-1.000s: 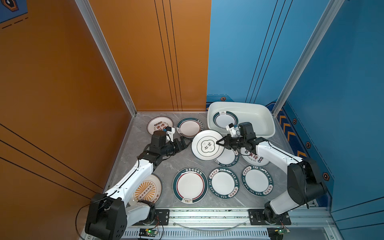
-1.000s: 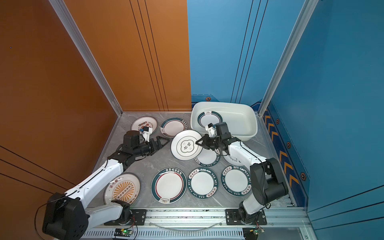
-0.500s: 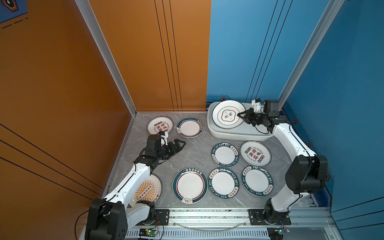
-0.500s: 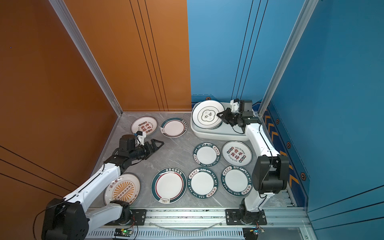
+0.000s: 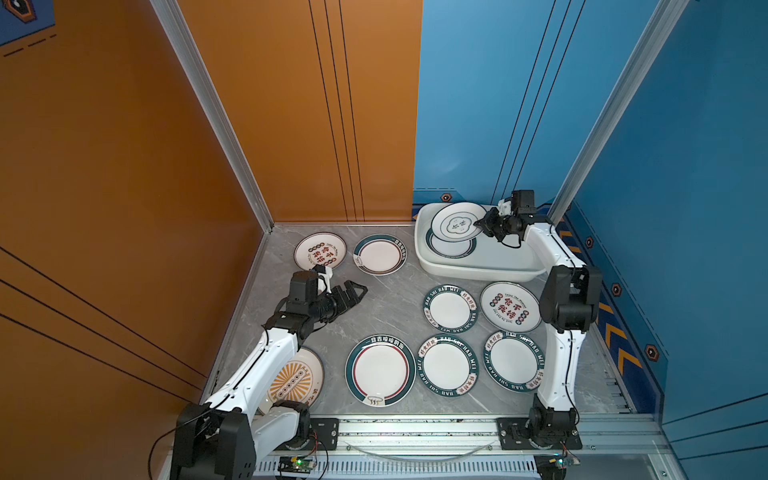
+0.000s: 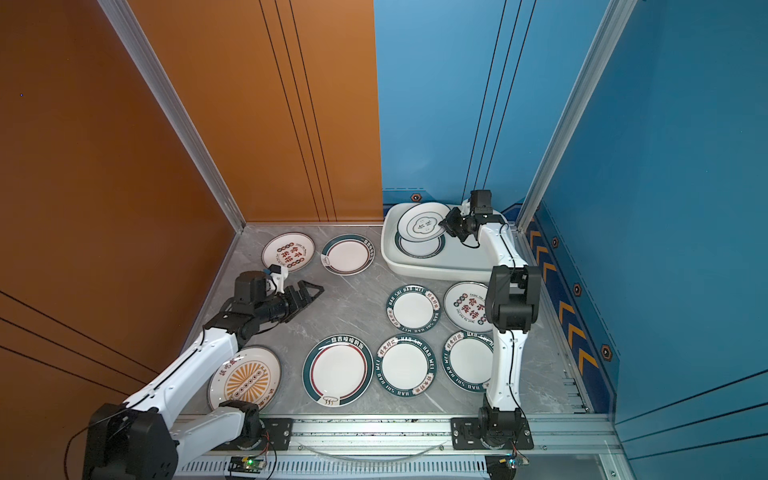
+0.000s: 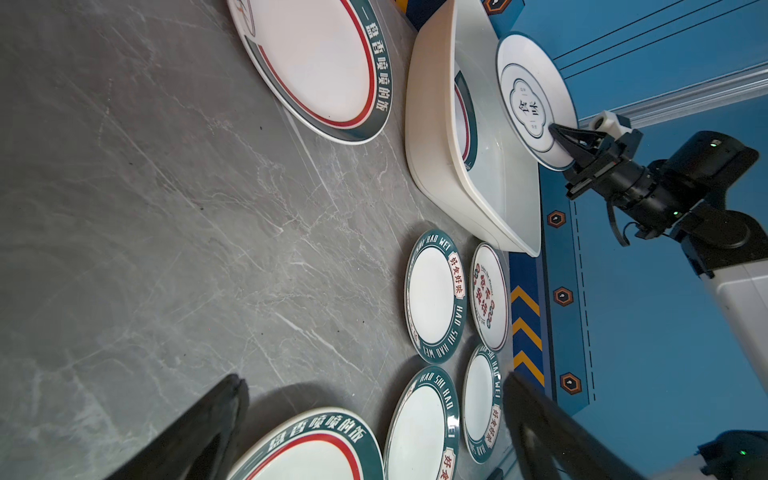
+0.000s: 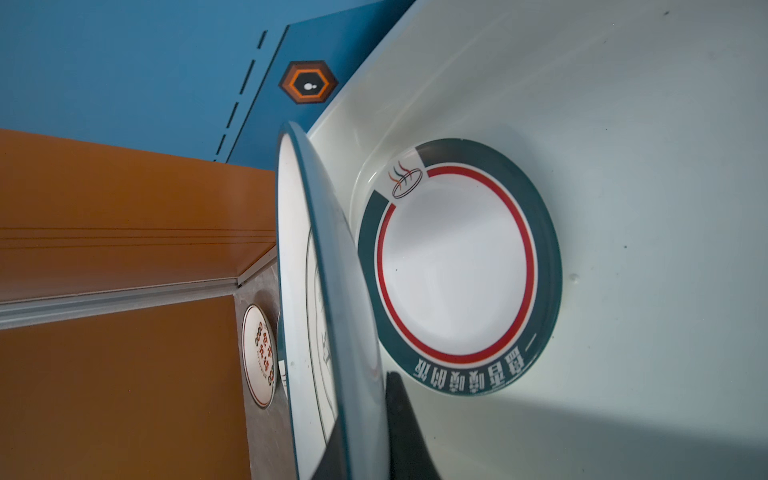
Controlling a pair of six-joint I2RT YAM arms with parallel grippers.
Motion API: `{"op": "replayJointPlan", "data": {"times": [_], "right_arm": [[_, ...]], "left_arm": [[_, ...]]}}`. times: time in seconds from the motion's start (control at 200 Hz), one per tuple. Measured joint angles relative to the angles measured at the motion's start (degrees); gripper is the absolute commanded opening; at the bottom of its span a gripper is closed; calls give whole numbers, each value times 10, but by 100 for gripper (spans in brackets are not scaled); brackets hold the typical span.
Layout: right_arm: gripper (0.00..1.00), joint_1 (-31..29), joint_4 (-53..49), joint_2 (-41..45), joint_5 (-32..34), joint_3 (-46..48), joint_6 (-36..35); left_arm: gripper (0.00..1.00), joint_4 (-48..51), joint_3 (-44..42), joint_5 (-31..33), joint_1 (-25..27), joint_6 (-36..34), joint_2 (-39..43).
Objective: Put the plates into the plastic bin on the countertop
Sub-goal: 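Lower the plate onto the bin floor and open the right gripper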
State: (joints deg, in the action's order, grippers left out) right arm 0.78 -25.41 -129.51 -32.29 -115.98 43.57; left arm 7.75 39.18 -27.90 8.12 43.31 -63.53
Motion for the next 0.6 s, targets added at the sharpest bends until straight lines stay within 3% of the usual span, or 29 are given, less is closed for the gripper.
{"op": "replayJointPlan", "data": {"times": [0.225,0.601], "right_arm": [[0,-1,-33,-87,24,-83,11],[0,-11,-60,-117,41,-87,12]], "left_arm": [[98,8,-7,-1,-10,0,10],[98,10,-9,-6,-25,0,10]]}}
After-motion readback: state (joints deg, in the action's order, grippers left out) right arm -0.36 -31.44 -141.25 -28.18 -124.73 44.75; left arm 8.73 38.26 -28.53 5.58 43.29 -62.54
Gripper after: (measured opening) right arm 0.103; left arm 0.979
